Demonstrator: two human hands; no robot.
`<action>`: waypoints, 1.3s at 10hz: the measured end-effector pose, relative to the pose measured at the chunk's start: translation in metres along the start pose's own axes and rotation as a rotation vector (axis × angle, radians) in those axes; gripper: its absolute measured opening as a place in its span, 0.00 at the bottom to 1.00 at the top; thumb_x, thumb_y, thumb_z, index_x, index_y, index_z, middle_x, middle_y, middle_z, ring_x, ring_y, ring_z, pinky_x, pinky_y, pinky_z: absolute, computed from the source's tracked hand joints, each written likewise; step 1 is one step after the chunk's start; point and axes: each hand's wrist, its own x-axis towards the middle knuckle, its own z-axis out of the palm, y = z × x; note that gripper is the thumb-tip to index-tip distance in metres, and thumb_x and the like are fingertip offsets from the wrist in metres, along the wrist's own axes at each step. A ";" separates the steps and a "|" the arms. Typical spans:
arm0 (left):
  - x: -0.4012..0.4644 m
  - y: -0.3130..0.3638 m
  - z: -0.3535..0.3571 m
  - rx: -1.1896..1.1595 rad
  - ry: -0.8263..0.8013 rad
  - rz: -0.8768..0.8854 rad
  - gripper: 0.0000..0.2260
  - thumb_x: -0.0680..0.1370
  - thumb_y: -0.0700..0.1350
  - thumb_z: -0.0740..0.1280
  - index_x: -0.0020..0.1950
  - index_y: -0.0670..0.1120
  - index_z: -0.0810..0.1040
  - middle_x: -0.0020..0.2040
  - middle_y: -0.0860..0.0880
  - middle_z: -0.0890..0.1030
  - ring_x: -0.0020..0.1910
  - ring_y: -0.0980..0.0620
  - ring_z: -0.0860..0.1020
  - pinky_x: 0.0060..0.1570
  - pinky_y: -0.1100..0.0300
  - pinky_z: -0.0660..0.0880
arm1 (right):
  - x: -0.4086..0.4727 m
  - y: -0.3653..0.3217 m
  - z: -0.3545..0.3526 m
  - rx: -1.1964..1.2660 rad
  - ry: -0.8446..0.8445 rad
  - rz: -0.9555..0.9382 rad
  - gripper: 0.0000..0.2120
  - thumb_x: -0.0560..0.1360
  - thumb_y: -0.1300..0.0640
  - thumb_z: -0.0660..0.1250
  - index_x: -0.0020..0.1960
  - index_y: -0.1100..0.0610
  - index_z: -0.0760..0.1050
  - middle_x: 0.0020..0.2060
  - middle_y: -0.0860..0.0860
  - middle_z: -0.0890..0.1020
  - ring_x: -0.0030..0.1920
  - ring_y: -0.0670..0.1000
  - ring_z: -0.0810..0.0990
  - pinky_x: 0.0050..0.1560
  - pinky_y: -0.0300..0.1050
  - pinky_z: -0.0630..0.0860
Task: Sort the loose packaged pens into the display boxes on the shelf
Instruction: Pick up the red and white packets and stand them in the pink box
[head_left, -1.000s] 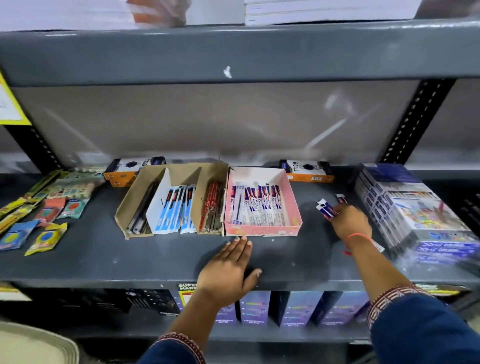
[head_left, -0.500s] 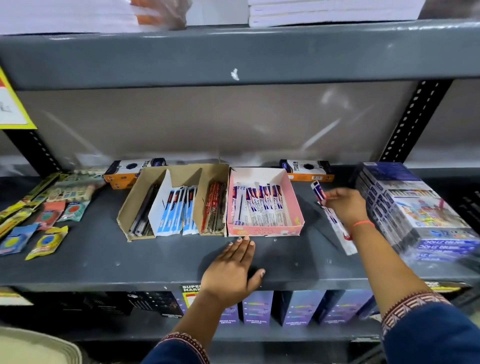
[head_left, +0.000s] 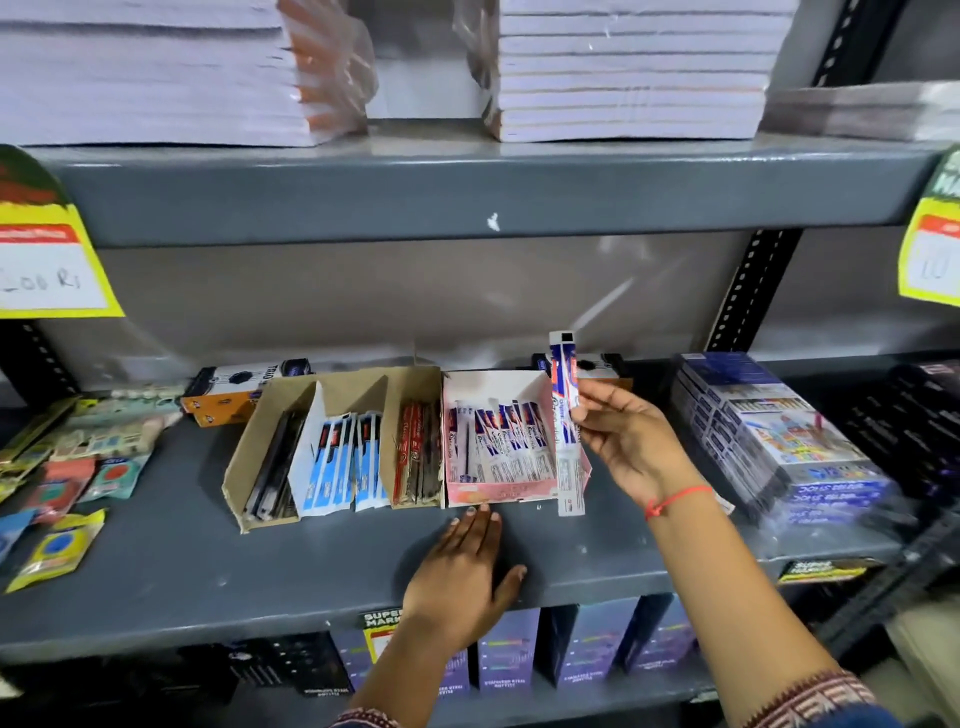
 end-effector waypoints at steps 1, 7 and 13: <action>-0.001 0.000 -0.001 -0.022 0.018 0.003 0.30 0.78 0.61 0.46 0.74 0.44 0.47 0.76 0.45 0.50 0.74 0.50 0.48 0.68 0.61 0.38 | -0.005 0.006 0.002 -0.039 0.006 -0.022 0.13 0.72 0.79 0.57 0.44 0.67 0.77 0.27 0.50 0.85 0.28 0.45 0.83 0.36 0.34 0.81; -0.004 -0.013 -0.012 -0.006 0.029 0.084 0.27 0.79 0.59 0.47 0.73 0.45 0.51 0.76 0.47 0.53 0.74 0.52 0.50 0.69 0.62 0.41 | 0.013 0.015 0.002 0.100 0.100 0.096 0.13 0.75 0.72 0.58 0.39 0.60 0.75 0.24 0.49 0.84 0.24 0.43 0.81 0.30 0.33 0.80; -0.013 -0.026 -0.022 -0.052 0.112 0.091 0.23 0.74 0.58 0.61 0.65 0.48 0.71 0.66 0.49 0.74 0.64 0.53 0.72 0.65 0.61 0.62 | 0.107 0.074 0.028 -1.321 0.207 0.084 0.16 0.76 0.63 0.60 0.62 0.64 0.75 0.59 0.61 0.78 0.50 0.52 0.74 0.57 0.44 0.73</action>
